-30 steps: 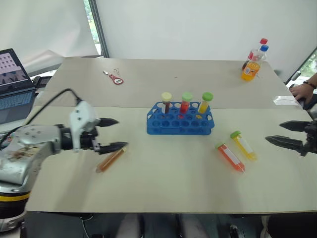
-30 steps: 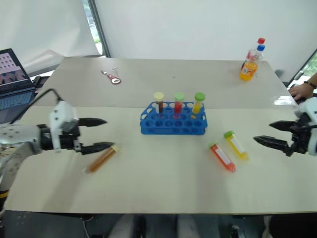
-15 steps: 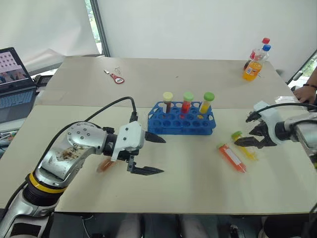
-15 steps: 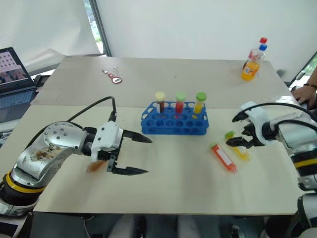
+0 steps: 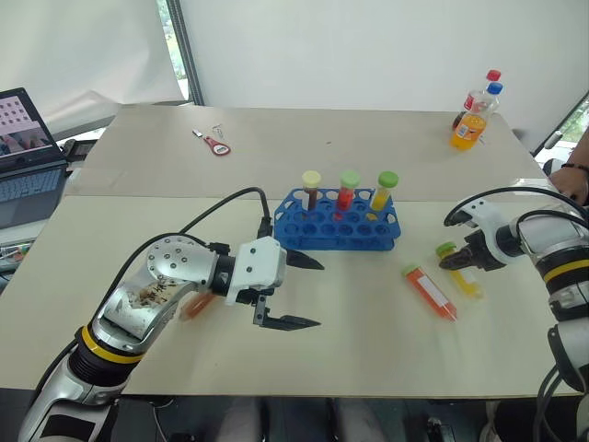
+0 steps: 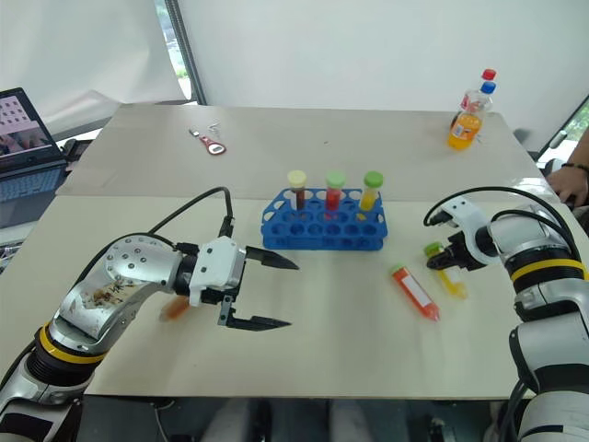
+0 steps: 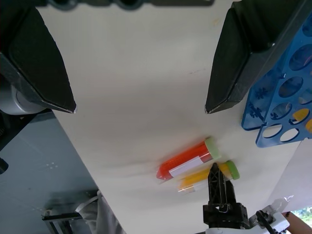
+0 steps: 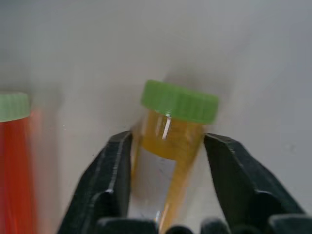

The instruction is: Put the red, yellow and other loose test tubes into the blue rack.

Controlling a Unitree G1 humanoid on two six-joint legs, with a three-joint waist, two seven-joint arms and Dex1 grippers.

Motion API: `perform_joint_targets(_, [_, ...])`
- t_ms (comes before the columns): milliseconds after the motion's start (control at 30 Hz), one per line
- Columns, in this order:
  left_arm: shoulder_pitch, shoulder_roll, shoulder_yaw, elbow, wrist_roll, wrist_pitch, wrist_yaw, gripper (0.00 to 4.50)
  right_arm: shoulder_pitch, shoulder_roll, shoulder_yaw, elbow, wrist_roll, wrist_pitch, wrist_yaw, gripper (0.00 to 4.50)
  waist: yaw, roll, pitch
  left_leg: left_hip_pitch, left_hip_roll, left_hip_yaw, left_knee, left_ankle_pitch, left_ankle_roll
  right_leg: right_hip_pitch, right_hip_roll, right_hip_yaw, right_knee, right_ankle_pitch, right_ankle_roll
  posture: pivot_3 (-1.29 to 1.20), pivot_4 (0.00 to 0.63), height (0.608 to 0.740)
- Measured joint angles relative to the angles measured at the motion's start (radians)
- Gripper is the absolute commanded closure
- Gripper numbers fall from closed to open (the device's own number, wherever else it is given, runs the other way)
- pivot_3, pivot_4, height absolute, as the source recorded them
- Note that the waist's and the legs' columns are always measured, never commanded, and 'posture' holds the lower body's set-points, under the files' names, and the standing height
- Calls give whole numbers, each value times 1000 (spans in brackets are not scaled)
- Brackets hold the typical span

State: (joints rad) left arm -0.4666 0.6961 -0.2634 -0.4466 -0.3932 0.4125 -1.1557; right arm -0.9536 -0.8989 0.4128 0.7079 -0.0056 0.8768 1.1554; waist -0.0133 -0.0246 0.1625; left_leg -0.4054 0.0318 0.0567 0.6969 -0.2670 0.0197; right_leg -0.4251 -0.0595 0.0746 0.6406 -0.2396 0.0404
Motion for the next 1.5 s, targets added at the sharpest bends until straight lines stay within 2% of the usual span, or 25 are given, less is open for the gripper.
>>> perform_joint_targets(67, [6,0,0,3,4,-7,-1,0,-8,8,-10,6,1,27,1,3495,0,0,0,0,0,0,0,0,0,0,0,0,0,0,0,0,150,740])
perform_joint_targets(200, [6,-24,14,27,5,-31,10,0,-13,14,-87,-18,39,105,-6,3495,2,0,0,0,0,0,0,0,0,0,0,0,0,0,0,0,150,740])
perform_joint_targets(300, [6,-31,48,42,-3,-30,31,0,-7,14,-219,-174,112,172,-32,3495,-1,1,0,0,0,-2,0,0,0,-1,0,0,1,0,0,0,150,740])
perform_joint_targets(400, [9,-32,94,67,-24,-10,54,0,55,32,-395,-434,206,212,-89,3495,-1,1,0,-1,1,-5,-1,0,0,-1,1,-3,1,0,0,0,150,740])
perform_joint_targets(467, [8,-44,130,86,-45,10,77,0,126,121,-542,-626,262,218,-175,3495,0,1,0,-1,1,-9,-1,0,0,0,1,-4,1,0,0,0,150,740])
perform_joint_targets(567, [-2,-63,160,116,-77,30,96,0,249,283,-656,-813,295,142,-320,3496,3,1,0,-2,0,-12,0,0,0,1,0,-4,1,0,0,0,150,740])
perform_joint_targets(633, [-12,-66,170,131,-87,36,96,0,316,372,-672,-863,292,61,-414,3496,8,1,0,-3,-1,-12,2,0,-1,1,-1,-4,2,1,1,0,150,740])
perform_joint_targets(800, [-41,-76,173,151,-104,43,91,0,408,467,-644,-892,239,-170,-555,3497,6,1,0,-3,-2,-10,2,0,-1,0,-1,-4,1,1,2,0,150,740])
perform_joint_targets(1067, [-48,-74,164,155,-104,44,60,0,430,529,-584,-812,189,-385,-652,3499,-4,1,0,-2,-1,-7,1,1,-1,0,0,-4,1,1,1,0,150,740])
perform_joint_targets(1500, [-66,-76,150,148,-105,73,61,0,463,597,-535,-730,163,-558,-752,3501,-4,1,0,-2,-1,-8,1,1,-1,1,0,-4,1,1,1,0,150,740])
